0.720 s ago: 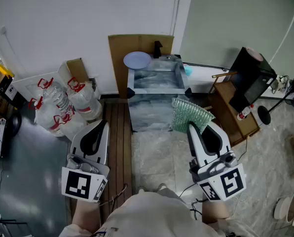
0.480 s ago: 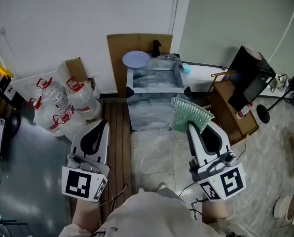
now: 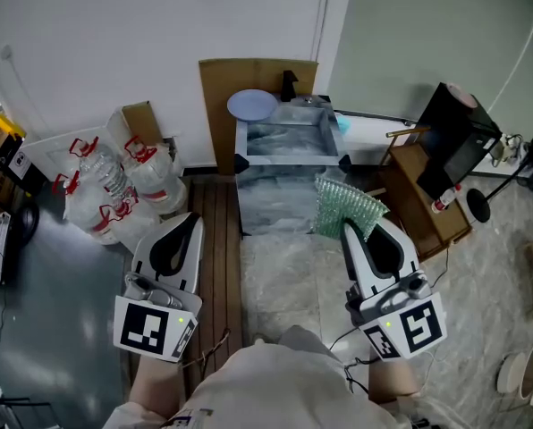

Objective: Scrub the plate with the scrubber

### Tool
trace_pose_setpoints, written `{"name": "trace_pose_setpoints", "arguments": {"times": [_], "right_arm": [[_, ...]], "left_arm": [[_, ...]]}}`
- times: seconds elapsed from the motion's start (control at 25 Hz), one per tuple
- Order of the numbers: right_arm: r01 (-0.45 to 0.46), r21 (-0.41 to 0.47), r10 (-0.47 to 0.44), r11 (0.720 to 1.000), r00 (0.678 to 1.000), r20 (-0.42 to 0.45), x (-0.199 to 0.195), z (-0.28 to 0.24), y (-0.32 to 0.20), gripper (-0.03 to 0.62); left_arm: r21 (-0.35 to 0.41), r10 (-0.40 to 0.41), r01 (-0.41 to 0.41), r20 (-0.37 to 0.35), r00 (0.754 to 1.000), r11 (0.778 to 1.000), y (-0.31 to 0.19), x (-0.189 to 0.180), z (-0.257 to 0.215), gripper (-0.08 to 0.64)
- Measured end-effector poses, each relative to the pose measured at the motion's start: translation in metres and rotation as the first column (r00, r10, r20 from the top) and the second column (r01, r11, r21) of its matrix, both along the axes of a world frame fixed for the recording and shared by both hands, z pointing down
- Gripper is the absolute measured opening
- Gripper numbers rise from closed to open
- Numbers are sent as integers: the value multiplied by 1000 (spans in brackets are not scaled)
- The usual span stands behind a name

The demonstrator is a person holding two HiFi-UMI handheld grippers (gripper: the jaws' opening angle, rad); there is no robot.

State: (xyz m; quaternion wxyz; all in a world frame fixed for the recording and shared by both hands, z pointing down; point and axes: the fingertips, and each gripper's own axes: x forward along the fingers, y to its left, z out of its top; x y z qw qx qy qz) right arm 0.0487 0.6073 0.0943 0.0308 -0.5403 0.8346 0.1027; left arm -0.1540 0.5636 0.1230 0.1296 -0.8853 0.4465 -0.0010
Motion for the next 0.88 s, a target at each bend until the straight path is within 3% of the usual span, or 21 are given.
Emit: {"name": "trace_pose_setpoints", "arguments": {"times": [0.44,0.88], "right_arm": [[-14,-40,15,999,1000,15,23,29,-37,104],[45,-27,-44,999,999,18,52,52,-147,104]], "left_arm": [[-43,-9,10,24,1000,999,-38,10,32,17],[-38,-69,70,30,997,997,-134,38,56,17]]}}
